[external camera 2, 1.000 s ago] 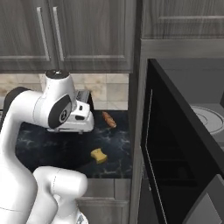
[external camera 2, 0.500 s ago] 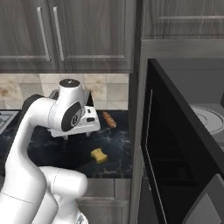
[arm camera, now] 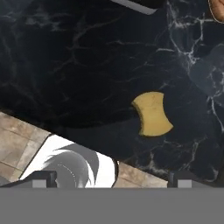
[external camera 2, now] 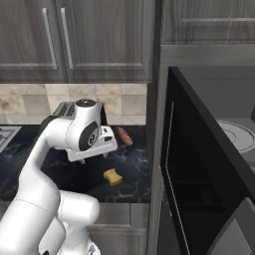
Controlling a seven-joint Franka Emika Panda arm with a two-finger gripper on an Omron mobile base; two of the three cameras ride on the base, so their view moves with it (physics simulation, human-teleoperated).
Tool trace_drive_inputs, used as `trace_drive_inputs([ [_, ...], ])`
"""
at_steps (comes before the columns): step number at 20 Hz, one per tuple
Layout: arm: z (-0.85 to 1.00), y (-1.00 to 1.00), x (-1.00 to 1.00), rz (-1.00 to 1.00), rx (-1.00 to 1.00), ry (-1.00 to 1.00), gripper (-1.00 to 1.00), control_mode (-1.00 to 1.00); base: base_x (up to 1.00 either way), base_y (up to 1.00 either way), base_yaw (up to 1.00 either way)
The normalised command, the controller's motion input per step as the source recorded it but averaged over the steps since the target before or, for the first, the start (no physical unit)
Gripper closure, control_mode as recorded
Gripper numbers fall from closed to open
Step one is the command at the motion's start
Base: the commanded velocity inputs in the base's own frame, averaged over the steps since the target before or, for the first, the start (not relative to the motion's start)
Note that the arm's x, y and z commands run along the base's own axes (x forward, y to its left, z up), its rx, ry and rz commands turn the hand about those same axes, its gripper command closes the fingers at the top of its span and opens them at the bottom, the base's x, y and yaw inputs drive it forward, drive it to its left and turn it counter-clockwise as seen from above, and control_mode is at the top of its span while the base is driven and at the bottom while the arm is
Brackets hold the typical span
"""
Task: Place the sponge inside the microwave to prepare for sanitizing.
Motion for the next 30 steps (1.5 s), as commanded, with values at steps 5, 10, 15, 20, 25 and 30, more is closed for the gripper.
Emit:
trace_drive_inputs([
  [5, -0.45, -0.05, 0.44, 0.04, 0.0, 0.05, -1.0, -1.0, 0.0, 0.0, 0.0],
  [10, -0.33, -0.12, 0.45, 0.0, 0.0, 0.07, -1.0, -1.0, 0.0, 0.0, 0.0],
  [15, -0.27, -0.17, 0.31, 0.0, 0.0, 0.1, -1.0, -1.0, 0.0, 0.0, 0.0],
  [20, -0.32, -0.04, 0.25, 0.0, 0.0, 0.03, -1.0, -1.0, 0.0, 0.0, 0.0],
  [25, -0.36, -0.03, 0.34, 0.0, -0.01, 0.01, -1.0, -1.0, 0.0, 0.0, 0.0],
  [30, -0.33, -0.04, 0.15, 0.0, 0.0, -0.01, -1.0, -1.0, 0.0, 0.0, 0.0],
])
